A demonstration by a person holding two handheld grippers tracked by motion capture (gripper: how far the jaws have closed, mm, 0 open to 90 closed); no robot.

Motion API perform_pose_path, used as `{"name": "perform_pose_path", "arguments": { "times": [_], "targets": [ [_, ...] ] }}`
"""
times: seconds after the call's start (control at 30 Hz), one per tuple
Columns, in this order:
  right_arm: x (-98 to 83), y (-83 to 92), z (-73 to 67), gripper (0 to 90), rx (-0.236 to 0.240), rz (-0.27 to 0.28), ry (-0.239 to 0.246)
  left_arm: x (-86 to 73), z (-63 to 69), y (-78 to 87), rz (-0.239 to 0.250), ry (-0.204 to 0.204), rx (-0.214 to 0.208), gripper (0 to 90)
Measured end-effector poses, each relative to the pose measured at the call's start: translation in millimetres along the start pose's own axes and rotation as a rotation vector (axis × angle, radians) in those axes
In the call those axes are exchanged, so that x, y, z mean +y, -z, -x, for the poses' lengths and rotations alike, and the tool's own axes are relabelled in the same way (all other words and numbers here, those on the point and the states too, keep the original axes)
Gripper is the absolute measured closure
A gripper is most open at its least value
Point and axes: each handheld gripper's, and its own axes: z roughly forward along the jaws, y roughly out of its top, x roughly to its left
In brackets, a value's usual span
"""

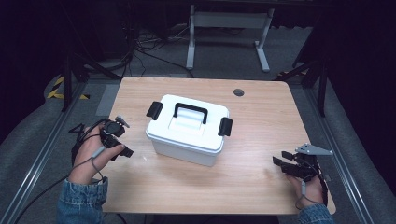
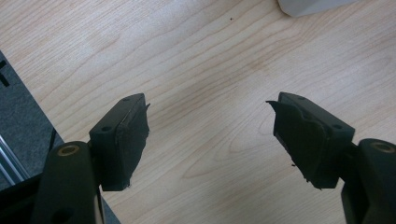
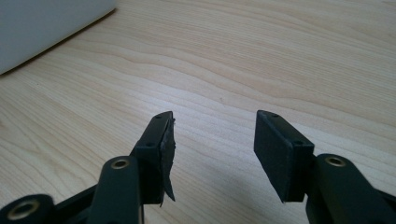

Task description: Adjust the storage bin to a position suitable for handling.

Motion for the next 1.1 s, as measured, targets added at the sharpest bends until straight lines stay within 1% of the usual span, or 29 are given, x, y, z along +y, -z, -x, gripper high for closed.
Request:
{"name": "perform_pose_path", "arguments": {
  "times": [0.13, 0.33, 0.47, 0.6, 0.63, 0.67, 0.87, 0.97, 1.0, 1.03, 1.07, 1.1],
  "targets": [
    [0.5, -0.4, -0.8, 48.3, 0.002, -0.003, 0.007, -0.2, 0.4, 0.7, 0.001, 0.005, 0.000, 27.4],
    [1.4, 1.0, -1.5, 48.1, 0.012, 0.000, 0.006, 1.3, 0.7, 0.5, -0.001, -0.009, 0.005, 27.4],
    [2.7, 4.2, -1.8, 48.1, 0.011, 0.003, 0.010, 1.1, 0.2, 0.8, 0.002, -0.001, 0.004, 27.4],
    [5.7, 7.1, -1.9, 48.0, 0.015, 0.004, 0.008, 1.1, 0.3, 0.4, -0.001, -0.010, 0.005, 27.4],
    [7.2, 8.3, -2.1, 48.0, 0.018, 0.002, 0.009, 1.2, -0.2, 0.6, -0.004, -0.014, 0.006, 27.4],
    [10.4, 10.6, -1.9, 48.0, 0.021, -0.005, 0.014, 0.9, 0.3, 0.4, -0.001, -0.006, 0.005, 27.4],
    [17.3, 14.6, -0.7, 48.0, 0.024, -0.026, 0.009, -0.2, 0.2, 0.8, 0.000, 0.004, 0.001, 27.4],
    [28.6, 19.2, -0.4, 48.1, 0.030, -0.042, 0.015, -0.4, 0.4, 0.4, -0.003, -0.004, 0.004, 27.4],
    [28.6, 19.2, -0.4, 48.1, 0.030, -0.042, 0.015, -0.4, 0.0, 0.6, -0.004, -0.012, 0.009, 27.4],
    [32.9, 20.0, -1.3, 48.1, 0.032, -0.051, 0.022, -0.7, 0.6, 0.4, -0.003, 0.000, 0.000, 27.3],
    [39.2, 20.5, -3.0, 48.1, 0.035, -0.062, 0.035, -0.9, 0.4, 0.5, -0.002, 0.003, 0.000, 27.3],
    [39.2, 20.5, -3.0, 48.1, 0.035, -0.062, 0.035, -0.9, 0.4, 0.5, -0.002, 0.003, 0.000, 27.4]
  ]
}}
